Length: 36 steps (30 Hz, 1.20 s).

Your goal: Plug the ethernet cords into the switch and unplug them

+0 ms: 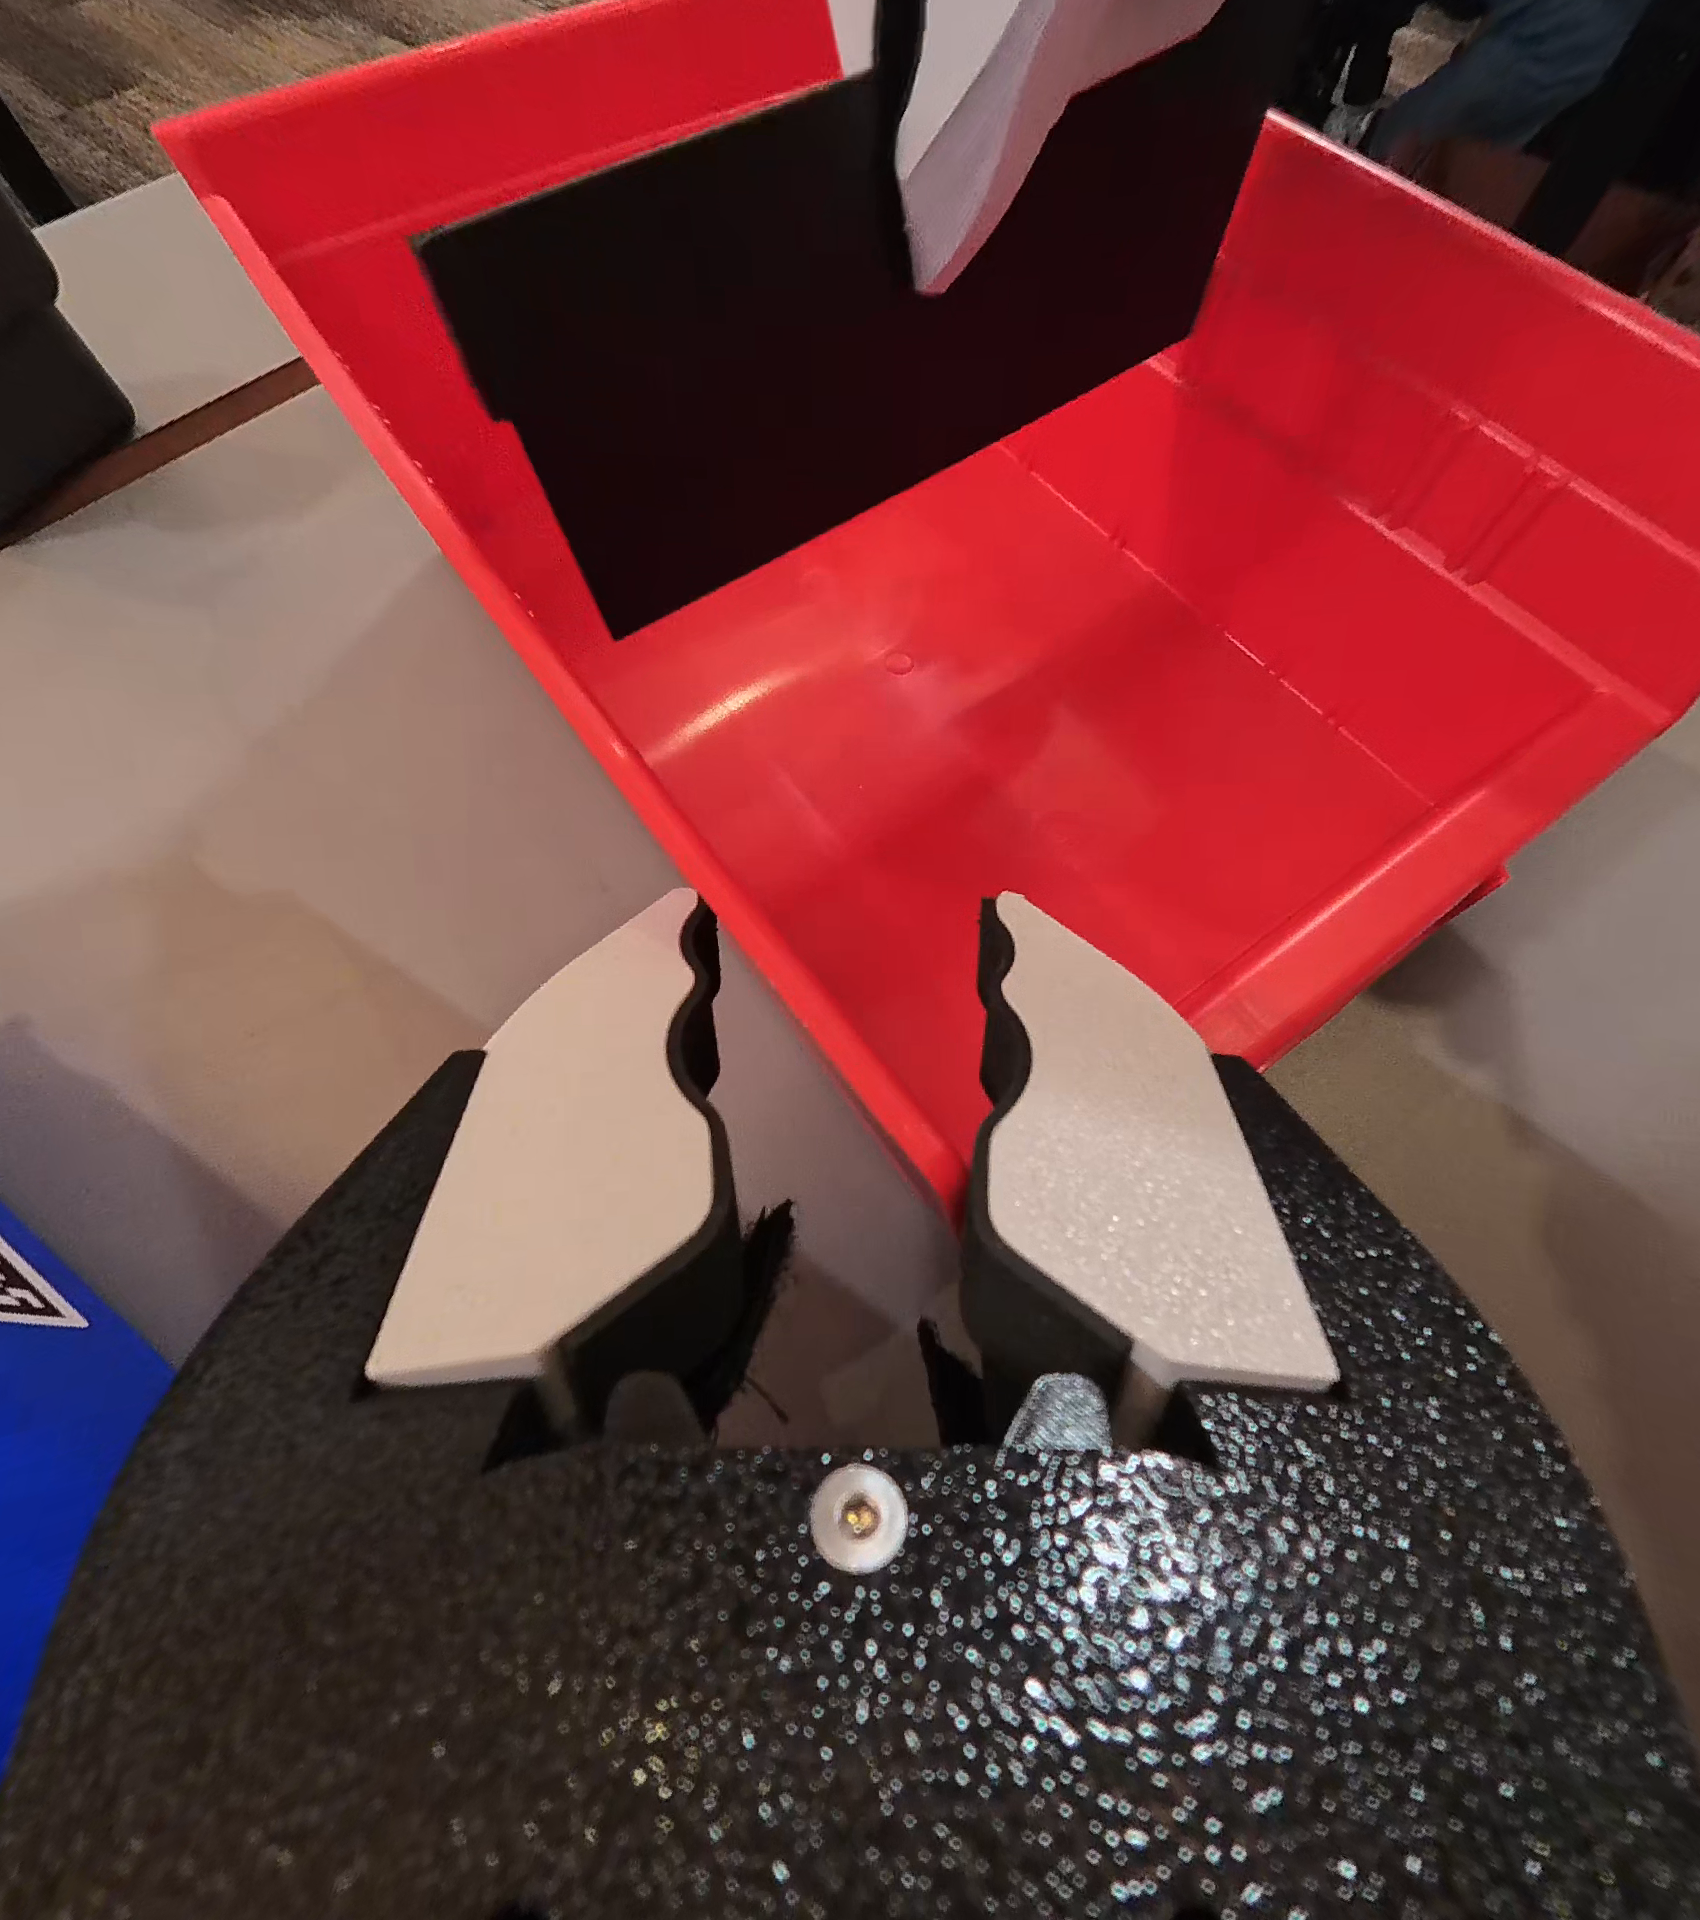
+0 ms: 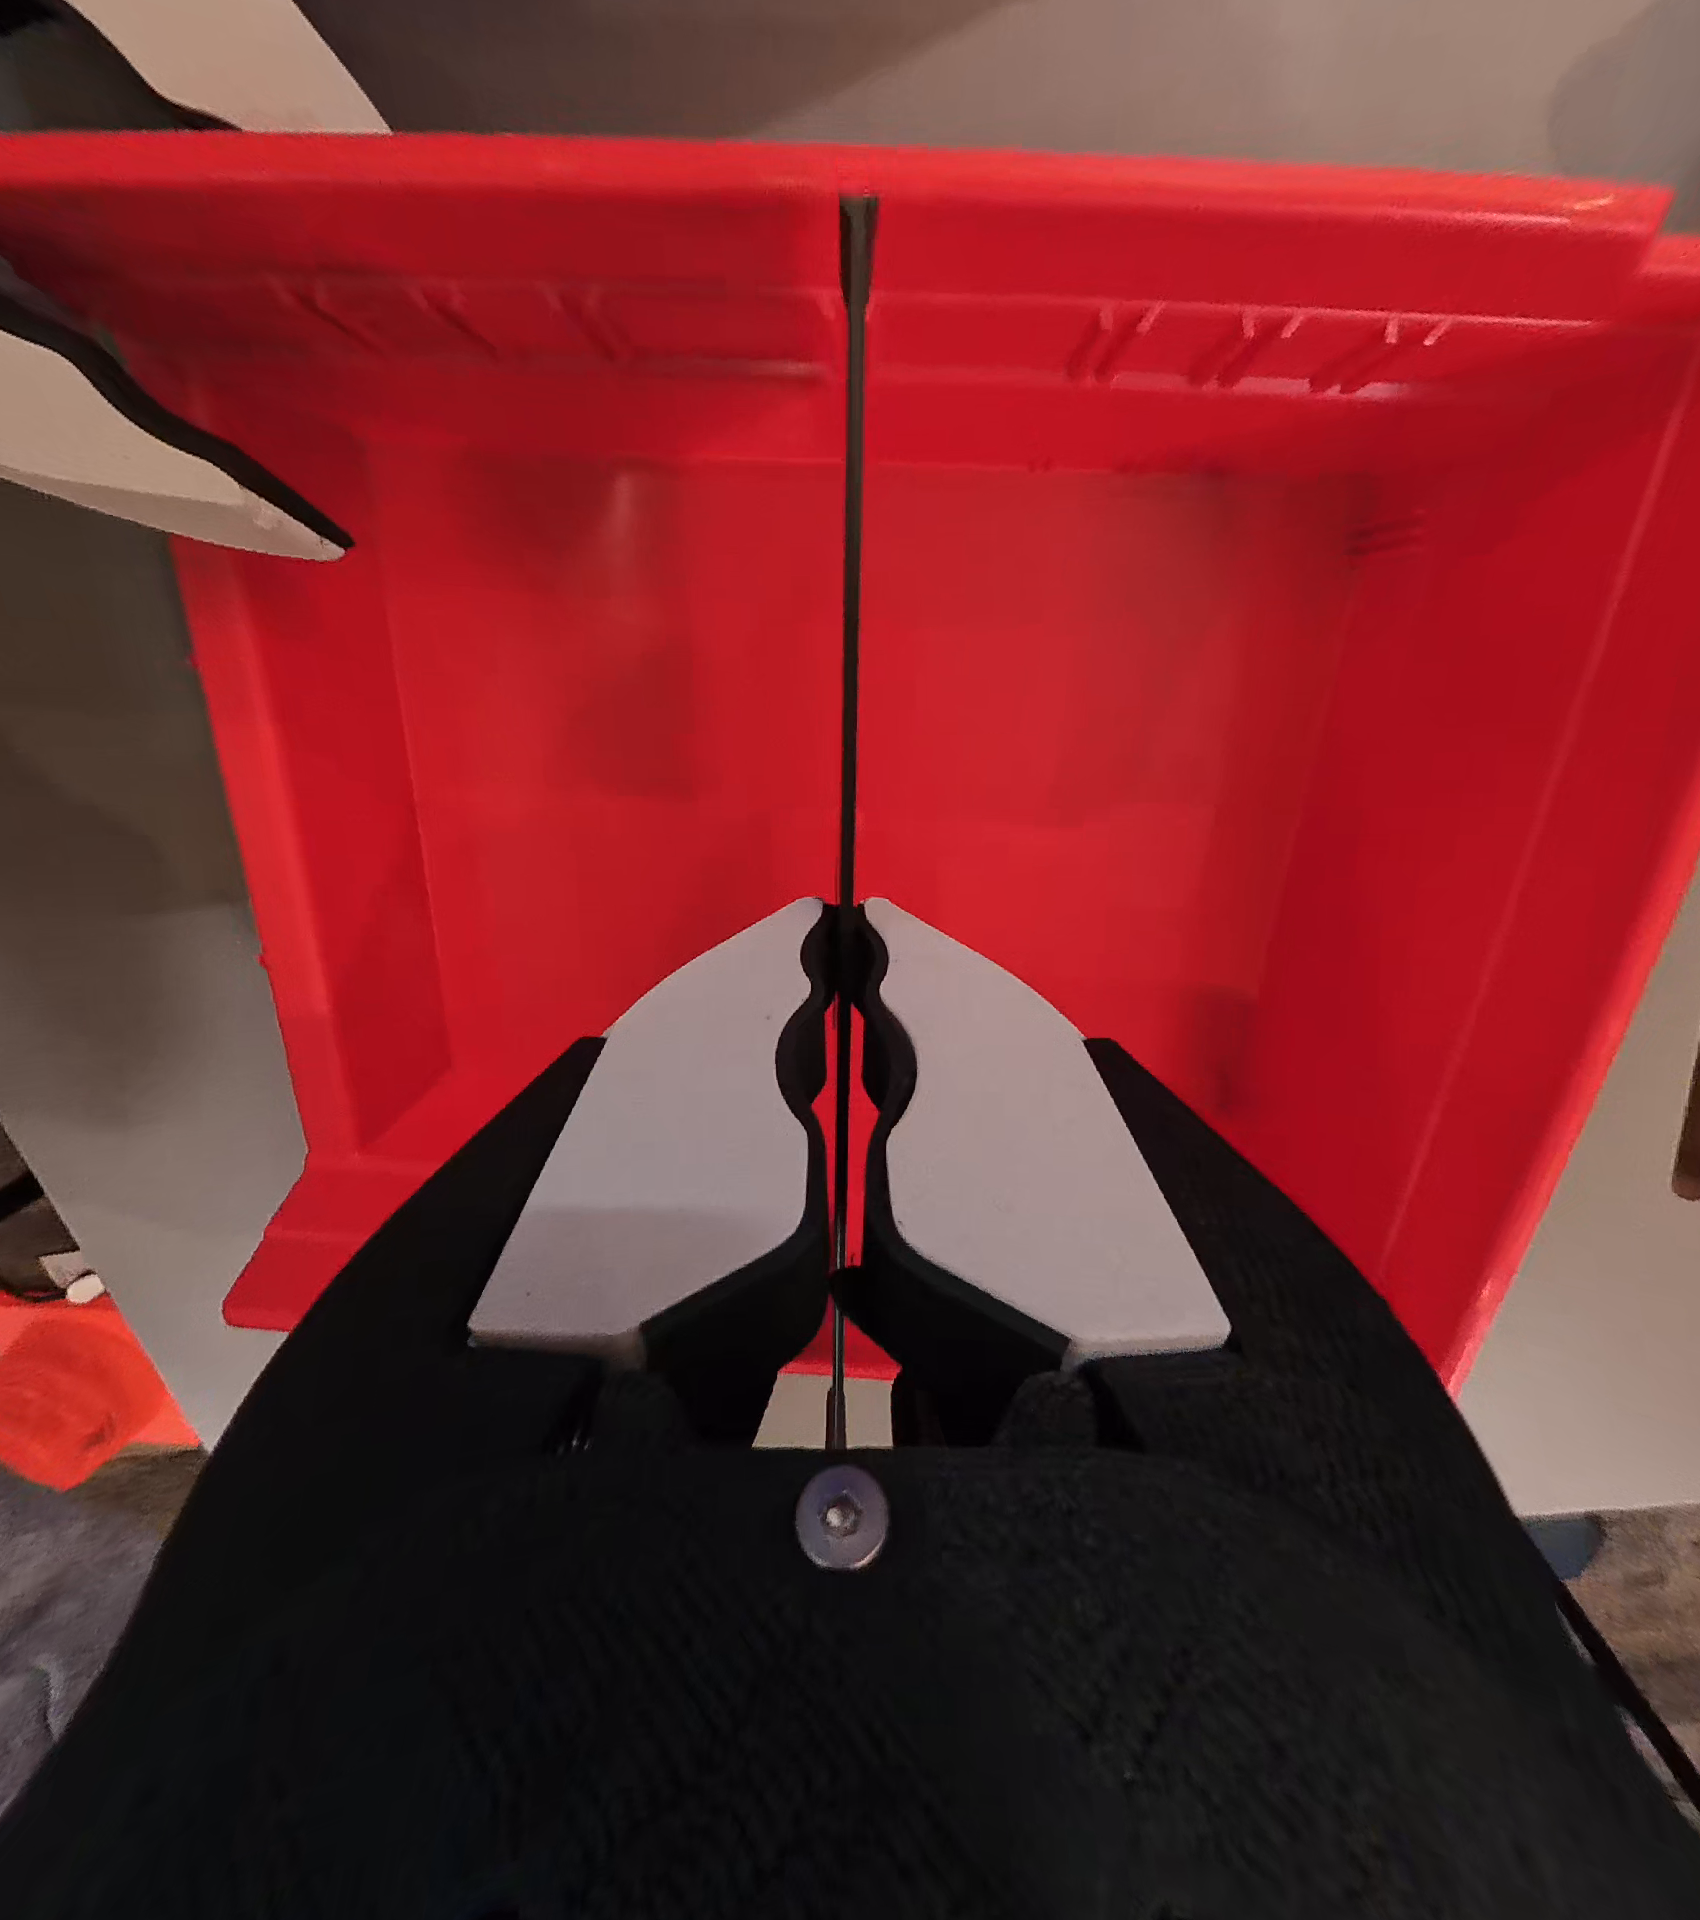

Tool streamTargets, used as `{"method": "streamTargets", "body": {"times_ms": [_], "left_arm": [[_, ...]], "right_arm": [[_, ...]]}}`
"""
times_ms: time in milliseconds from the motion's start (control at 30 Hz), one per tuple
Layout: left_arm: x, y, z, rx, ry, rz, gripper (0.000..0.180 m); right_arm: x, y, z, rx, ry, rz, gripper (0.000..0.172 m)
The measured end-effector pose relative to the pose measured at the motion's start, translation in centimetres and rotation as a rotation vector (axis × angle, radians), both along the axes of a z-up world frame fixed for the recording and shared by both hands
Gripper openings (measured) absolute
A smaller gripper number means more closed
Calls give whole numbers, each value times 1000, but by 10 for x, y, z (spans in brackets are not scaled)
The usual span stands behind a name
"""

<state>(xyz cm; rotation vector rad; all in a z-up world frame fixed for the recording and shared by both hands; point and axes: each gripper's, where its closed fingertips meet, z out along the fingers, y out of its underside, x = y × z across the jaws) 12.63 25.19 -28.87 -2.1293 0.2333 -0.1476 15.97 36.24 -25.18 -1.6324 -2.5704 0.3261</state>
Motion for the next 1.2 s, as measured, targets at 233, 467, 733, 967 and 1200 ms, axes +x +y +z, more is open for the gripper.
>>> {"method": "streamTargets", "body": {"times_ms": [233,467,733,967,1200], "left_arm": [[0,0,0,1,3,1,48],[0,0,0,3,7,2,47],[0,0,-1,0,15,5,48],[0,0,0,1,13,4,48],[0,0,-1,-1,18,6,48]], "right_arm": [[0,-1,-3,-8,9,-9,0],[-6,-7,-7,-54,51,-17,0],[-10,-8,-9,-20,50,8,0],[-10,-9,-11,-18,39,7,0],[-12,-8,-11,9,22,16,0]]}}
